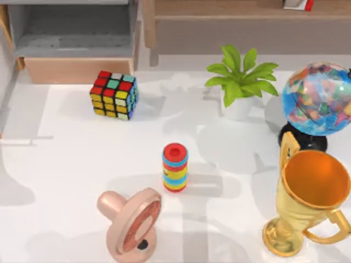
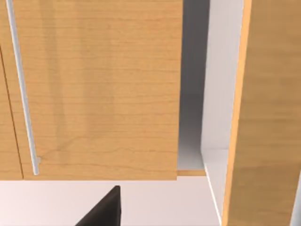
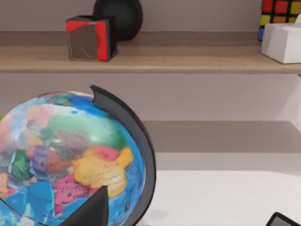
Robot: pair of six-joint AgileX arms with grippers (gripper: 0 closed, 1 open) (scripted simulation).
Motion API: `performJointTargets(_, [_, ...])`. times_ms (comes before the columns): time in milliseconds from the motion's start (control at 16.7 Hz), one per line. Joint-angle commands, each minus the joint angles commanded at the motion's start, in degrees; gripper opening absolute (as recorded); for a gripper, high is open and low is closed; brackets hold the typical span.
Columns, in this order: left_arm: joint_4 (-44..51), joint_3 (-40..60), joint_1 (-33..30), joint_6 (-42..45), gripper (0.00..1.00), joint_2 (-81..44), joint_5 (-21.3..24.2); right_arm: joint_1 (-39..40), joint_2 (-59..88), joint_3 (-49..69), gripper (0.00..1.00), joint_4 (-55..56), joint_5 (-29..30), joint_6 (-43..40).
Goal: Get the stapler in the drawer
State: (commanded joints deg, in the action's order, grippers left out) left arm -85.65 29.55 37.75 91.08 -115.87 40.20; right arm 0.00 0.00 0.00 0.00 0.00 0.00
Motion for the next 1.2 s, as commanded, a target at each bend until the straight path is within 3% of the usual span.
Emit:
performJointTargets(600, [0.0,0.0,0.0,0.0,0.02,0.0,0.0,0.0,0.0,0.0,1.0,0.0,0.0,0.0])
performJointTargets(1200, [0.6,0.13,0.03,-0.14,0.0,-0.65,-0.11,0.0,0.0,0.0,1.0,0.0,0.0,0.0])
